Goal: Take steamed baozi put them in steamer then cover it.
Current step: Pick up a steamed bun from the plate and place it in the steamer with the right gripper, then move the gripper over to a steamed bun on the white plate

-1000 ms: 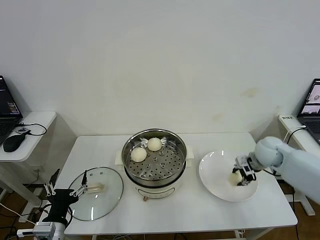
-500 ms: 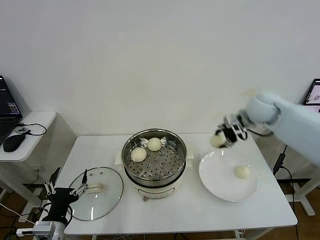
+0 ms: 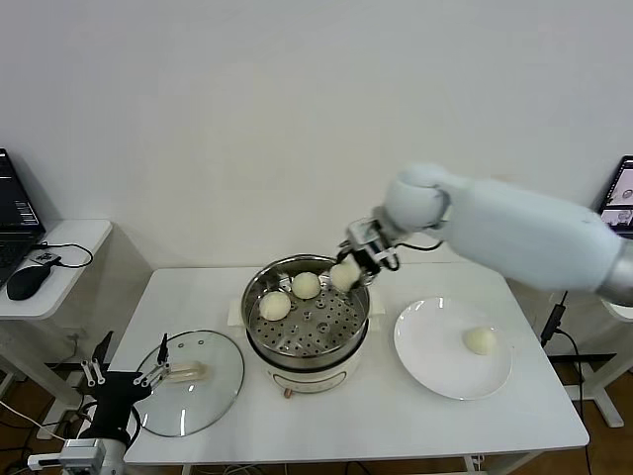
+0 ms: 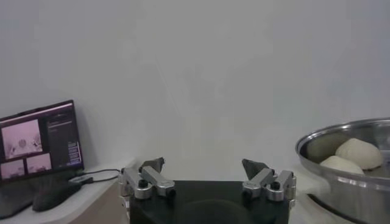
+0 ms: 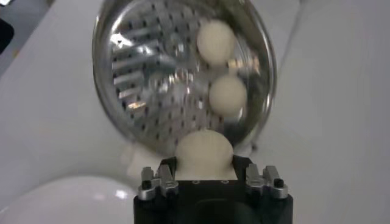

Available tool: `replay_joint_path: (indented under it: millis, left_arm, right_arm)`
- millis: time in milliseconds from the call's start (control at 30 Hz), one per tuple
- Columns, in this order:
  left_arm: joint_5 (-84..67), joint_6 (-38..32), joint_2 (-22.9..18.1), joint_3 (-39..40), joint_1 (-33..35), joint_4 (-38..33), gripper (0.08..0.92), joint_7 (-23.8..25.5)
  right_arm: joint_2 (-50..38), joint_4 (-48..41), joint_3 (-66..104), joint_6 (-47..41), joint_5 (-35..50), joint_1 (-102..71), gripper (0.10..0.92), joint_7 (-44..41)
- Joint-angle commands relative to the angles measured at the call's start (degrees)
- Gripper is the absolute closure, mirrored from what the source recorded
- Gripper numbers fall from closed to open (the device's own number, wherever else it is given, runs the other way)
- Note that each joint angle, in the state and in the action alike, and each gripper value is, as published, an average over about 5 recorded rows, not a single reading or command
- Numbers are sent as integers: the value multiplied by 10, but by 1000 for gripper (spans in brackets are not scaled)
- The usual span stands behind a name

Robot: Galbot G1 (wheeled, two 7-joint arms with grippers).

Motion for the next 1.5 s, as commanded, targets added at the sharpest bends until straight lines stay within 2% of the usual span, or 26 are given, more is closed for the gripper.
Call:
replay_joint_path:
  millis: [33, 300, 867, 967, 1100, 1233, 1500]
  left_arm:
    - [0, -1, -5, -2, 0, -5, 177, 0]
    - [-1, -2, -8, -3, -1, -4, 177, -2]
    - [0, -6, -11, -1, -1, 0, 177, -3]
    - [0, -6, -12, -1, -2, 0, 177, -3]
    - [0, -6, -11, -1, -1, -1, 177, -3]
    - [0, -6, -8, -5, 0, -1, 177, -4]
    - [0, -4, 3, -8, 2, -2, 177, -2]
  right_arm:
    - [117, -21, -54, 71, -14, -4, 431, 15]
    - [125, -21, -76, 140, -63, -15, 431, 5]
    - [102, 1, -81, 165, -83, -21, 407, -13]
    - [92, 5, -79, 165, -83, -17, 388, -14]
    - [68, 12, -65, 159, -73, -2, 295, -15]
    - [27, 17, -43, 136, -63, 20, 218, -10]
    - [-113, 46, -4, -35, -19, 36, 203, -11]
